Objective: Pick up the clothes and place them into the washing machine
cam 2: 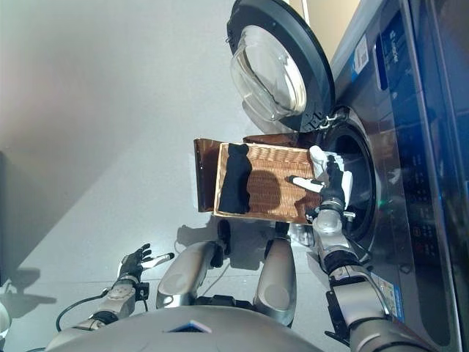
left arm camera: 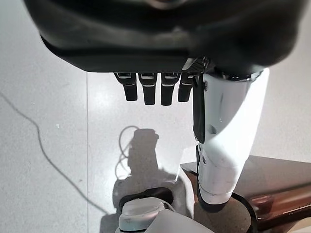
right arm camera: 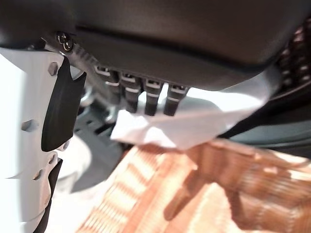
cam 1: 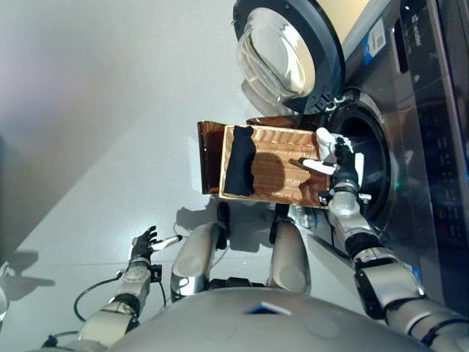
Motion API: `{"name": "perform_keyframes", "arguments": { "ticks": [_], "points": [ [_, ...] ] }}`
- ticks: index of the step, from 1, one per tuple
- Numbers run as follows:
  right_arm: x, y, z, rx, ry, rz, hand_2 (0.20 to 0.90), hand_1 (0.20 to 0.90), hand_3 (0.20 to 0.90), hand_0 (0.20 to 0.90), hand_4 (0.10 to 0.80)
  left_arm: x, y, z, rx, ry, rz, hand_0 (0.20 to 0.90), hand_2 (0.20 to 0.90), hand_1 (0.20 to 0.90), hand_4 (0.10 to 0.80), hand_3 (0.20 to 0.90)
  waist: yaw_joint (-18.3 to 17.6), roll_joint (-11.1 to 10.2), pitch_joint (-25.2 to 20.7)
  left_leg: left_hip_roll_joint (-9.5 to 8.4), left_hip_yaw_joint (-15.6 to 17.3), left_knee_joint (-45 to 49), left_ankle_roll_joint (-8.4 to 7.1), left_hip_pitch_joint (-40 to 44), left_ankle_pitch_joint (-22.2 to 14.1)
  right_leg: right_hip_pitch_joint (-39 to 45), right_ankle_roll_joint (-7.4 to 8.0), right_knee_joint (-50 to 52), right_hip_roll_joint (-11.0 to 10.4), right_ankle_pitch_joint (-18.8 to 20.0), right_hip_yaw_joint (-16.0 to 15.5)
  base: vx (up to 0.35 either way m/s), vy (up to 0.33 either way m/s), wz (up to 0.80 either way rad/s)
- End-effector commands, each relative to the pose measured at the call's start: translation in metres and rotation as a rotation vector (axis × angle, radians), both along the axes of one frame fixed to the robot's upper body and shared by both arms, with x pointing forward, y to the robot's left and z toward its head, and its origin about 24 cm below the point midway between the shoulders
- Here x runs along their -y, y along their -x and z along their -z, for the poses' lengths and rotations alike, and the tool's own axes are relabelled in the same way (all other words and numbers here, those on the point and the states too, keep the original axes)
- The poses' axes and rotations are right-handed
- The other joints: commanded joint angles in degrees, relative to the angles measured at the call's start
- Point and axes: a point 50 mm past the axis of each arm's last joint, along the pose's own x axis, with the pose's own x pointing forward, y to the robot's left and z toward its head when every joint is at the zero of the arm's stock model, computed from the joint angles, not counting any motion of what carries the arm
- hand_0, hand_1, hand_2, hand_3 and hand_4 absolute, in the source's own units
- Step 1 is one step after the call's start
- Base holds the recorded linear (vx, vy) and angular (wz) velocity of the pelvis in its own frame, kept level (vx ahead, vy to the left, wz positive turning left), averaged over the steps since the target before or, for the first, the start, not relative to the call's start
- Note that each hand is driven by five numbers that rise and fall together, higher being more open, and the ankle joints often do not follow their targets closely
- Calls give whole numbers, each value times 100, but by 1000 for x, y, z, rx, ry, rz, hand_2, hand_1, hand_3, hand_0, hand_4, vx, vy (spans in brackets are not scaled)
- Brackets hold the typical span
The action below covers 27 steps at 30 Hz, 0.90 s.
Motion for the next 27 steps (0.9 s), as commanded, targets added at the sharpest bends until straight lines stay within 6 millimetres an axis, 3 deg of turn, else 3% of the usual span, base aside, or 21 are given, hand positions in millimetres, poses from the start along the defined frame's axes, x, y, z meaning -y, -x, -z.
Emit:
{"name": "perform_keyframes", "arguments": {
  "ticks": [1, 8, 18, 27],
  "points": [
    [-28, -22, -24, 141, 6, -112, 900, 900, 900, 900, 800, -27, 19, -4, -33, -88, -11, 900, 900, 900, 800, 900, 126, -124, -367, -100, -102, -213, -371, -440, 573, 251, -68, -323, -8, -63, -141, -1, 16, 7],
    [-44, -26, -28, 178, 26, -134, 900, 900, 900, 900, 800, -28, 15, -5, -9, -105, -42, 900, 900, 900, 800, 900, 121, -121, -351, -116, -86, -158, -343, -491, 543, 189, -77, -256, -6, -50, -135, -4, 12, 7],
    [-53, -12, 0, 27, 42, -183, 900, 900, 900, 900, 800, -26, 19, -3, -39, -100, -35, 900, 900, 900, 800, 900, 161, -194, -366, -94, -118, -116, -327, -529, 530, 182, -74, -241, -17, -62, -170, 0, 0, 0],
    [-72, -21, 5, -31, -40, -176, 900, 900, 900, 900, 800, -37, 4, -10, 0, -132, -41, 900, 900, 900, 800, 900, 356, -197, -290, -138, -243, 8, -311, -638, 504, 202, -62, -240, -91, -12, -331, -21, 8, 9]
  ]
}}
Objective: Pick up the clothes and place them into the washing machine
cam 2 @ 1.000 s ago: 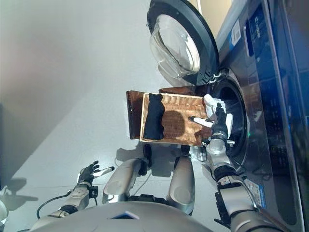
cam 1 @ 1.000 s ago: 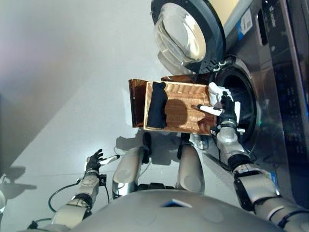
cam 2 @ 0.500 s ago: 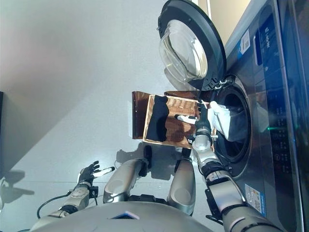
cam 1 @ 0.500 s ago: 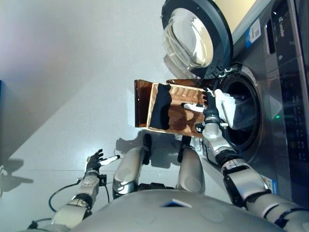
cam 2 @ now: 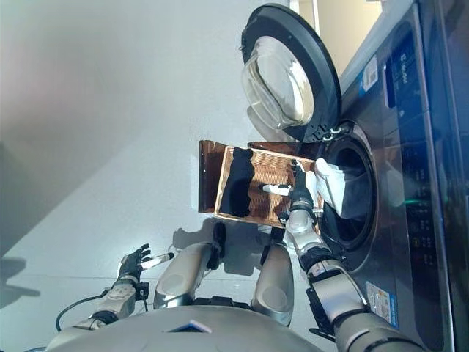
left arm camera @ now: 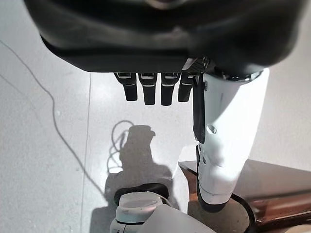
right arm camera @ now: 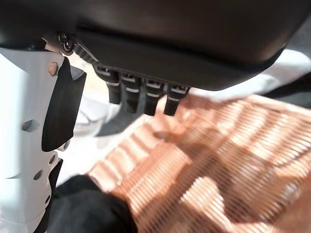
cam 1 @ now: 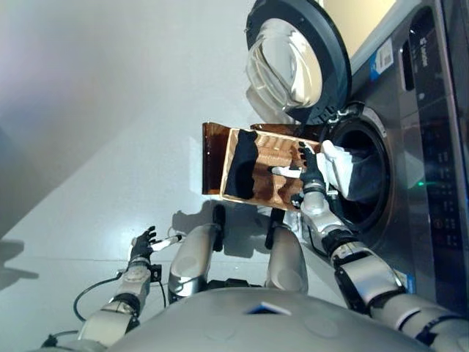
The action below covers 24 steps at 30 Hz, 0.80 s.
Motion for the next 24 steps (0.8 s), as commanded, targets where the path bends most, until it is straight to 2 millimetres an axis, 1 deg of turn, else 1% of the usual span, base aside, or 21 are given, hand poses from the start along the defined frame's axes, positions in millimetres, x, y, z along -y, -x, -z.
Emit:
{"name": "perform_keyframes", "arguments": {
  "ticks": [1, 3, 5, 8, 18, 24],
  "points": [
    [-17, -22, -21, 105, -45, -56, 900, 900, 900, 900, 800, -36, 6, -10, 0, -121, -34, 900, 900, 900, 800, 900, 157, 2, -147, -125, 0, -117, -268, -514, 482, 94, -69, -192, -40, -25, -75, -25, 8, 7],
    [-22, -26, -20, 78, -43, -52, 900, 900, 900, 900, 800, -39, -5, -14, 25, -137, -24, 900, 900, 900, 800, 900, 226, -5, -116, -144, -41, -81, -260, -565, 474, 118, -59, -213, -75, 7, -150, -33, 15, 15],
    [-26, -32, -25, 85, -38, -53, 900, 900, 900, 900, 800, -40, -13, -17, 52, -143, -28, 900, 900, 900, 800, 900, 258, -12, -82, -157, -64, -63, -254, -590, 471, 120, -60, -209, -93, 30, -185, -26, 21, 32],
    [-28, -36, -27, 83, -44, -34, 900, 900, 900, 900, 800, -41, -19, -20, 73, -148, -31, 900, 900, 900, 800, 900, 296, -15, -33, -179, -105, -38, -254, -624, 461, 121, -53, -211, -129, 52, -247, -22, 21, 21],
    [-27, -41, -27, 46, -67, 24, 900, 900, 900, 900, 800, -44, -13, -18, 37, -157, -39, 900, 900, 900, 800, 900, 459, -26, 92, -244, -177, 119, -221, -764, 412, 141, -51, -196, -211, 76, -381, -10, 22, 11],
    [-32, -43, -27, 31, -69, 24, 900, 900, 900, 900, 800, -49, -12, -19, 23, -175, -43, 900, 900, 900, 800, 900, 539, -57, 191, -244, -204, 199, -211, -828, 387, 122, -55, -149, -232, 67, -419, -2, 0, 1]
  ]
}}
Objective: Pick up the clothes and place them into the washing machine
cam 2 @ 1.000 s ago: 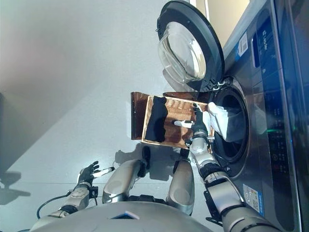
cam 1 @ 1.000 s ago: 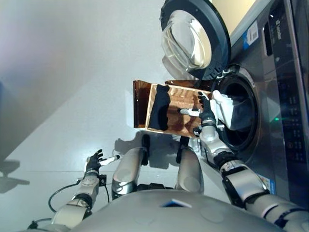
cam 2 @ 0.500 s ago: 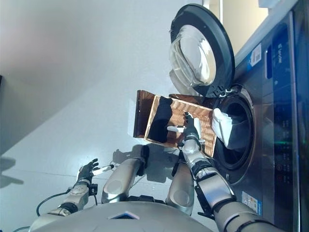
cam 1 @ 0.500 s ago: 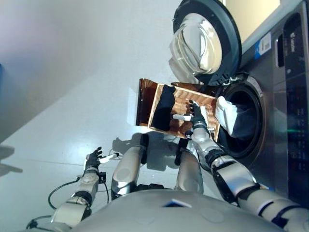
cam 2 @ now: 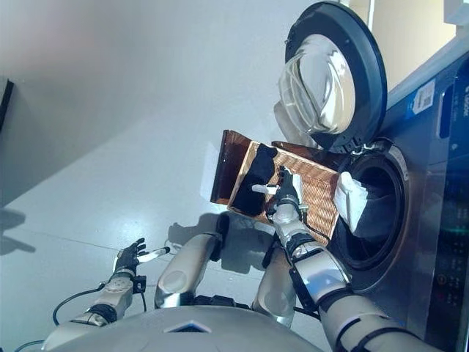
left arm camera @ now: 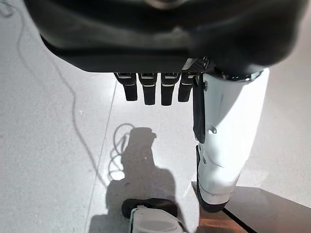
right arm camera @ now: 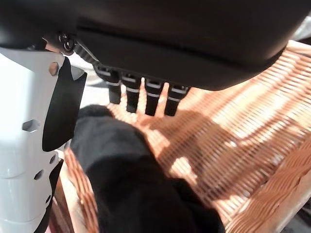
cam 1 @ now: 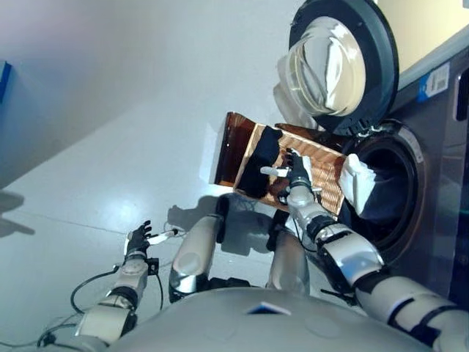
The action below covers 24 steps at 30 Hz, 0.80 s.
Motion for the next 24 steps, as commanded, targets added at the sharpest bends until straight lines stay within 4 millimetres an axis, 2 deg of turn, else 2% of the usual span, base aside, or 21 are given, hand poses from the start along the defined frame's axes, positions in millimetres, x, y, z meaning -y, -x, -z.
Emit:
{"name": "perform_keyframes", "arguments": {
  "ticks": [1, 24],
  "points": [
    [-6, -23, -24, 104, -8, 17, 900, 900, 900, 900, 800, -41, 3, -13, -1, -137, -38, 900, 900, 900, 800, 900, 145, -17, -1, -147, 203, -137, -219, -340, 374, 126, -68, -86, -98, 58, 17, -13, 1, 9],
    [-14, -40, -40, 113, 37, -15, 900, 900, 900, 900, 800, -35, -12, -17, 42, -124, -22, 900, 900, 900, 800, 900, 325, 138, 385, -212, 129, 98, -194, -661, 311, -70, -105, 36, -201, 34, -85, -1, 5, 4]
  ]
}}
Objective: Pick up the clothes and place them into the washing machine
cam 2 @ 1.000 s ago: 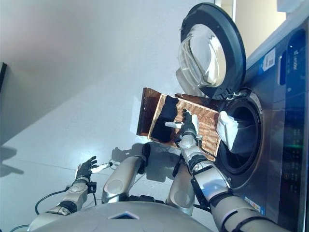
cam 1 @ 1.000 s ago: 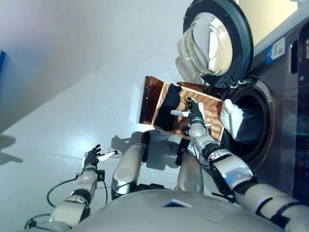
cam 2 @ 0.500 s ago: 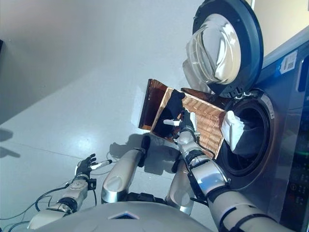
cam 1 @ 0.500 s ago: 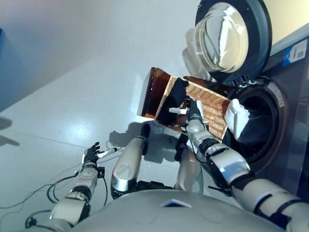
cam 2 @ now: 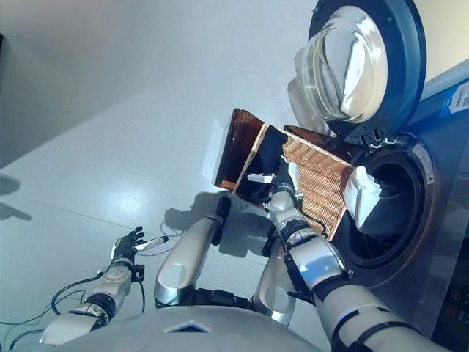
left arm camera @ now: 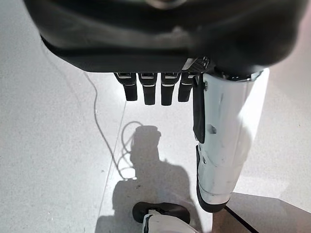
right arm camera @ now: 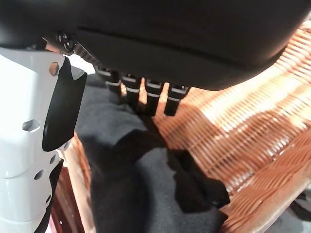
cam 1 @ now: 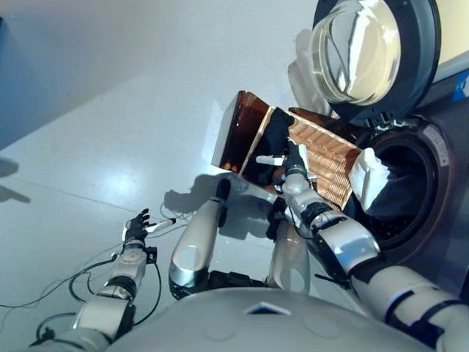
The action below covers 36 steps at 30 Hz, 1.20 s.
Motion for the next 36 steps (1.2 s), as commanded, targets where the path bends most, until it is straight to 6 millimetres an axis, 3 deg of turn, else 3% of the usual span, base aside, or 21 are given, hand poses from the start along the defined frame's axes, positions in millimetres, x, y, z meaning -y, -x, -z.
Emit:
{"name": "perform_keyframes", "arguments": {
  "ticks": [1, 6, 13, 14, 25, 36],
  "points": [
    [-2, -20, -23, 83, 31, -2, 900, 900, 900, 900, 800, -31, 11, -7, -18, -104, -41, 900, 900, 900, 800, 900, 176, 144, -78, -166, 313, -148, -205, -328, 316, -6, -107, 40, -128, 28, 70, 3, -1, 5],
    [-2, -22, -25, 73, 44, -5, 900, 900, 900, 900, 800, -28, 11, -6, -22, -99, -36, 900, 900, 900, 800, 900, 199, 180, -21, -164, 333, -100, -199, -384, 299, -71, -122, 93, -122, 15, 86, -1, 1, 6],
    [-16, -27, -31, 106, 20, -37, 900, 900, 900, 900, 800, -30, 9, -7, -21, -106, -40, 900, 900, 900, 800, 900, 183, 116, 181, -86, 323, 392, -130, -618, 111, -302, -178, 411, -8, -78, 210, -13, -17, -8],
    [-19, -28, -33, 113, 14, -42, 900, 900, 900, 900, 800, -30, 8, -7, -21, -106, -42, 900, 900, 900, 800, 900, 195, 130, 203, -74, 278, 488, -164, -579, -72, -281, -148, 535, 18, -253, 238, 51, -38, -10],
    [-23, -31, -36, 125, -2, -41, 900, 900, 900, 900, 800, -31, 13, -6, -44, -98, -32, 900, 900, 900, 800, 900, 184, 227, 353, -75, 163, 1308, -117, -1007, -365, -768, -290, 1646, 63, -767, 262, -2, -7, 1],
    [-20, -40, -48, 165, -22, -11, 900, 900, 900, 900, 800, -27, 17, -4, -49, -81, -19, 900, 900, 900, 800, 900, 222, 377, 382, -131, 100, 1446, -130, -1321, -323, -1063, -331, 1975, 14, -959, 173, -12, -6, 7]
  ]
}}
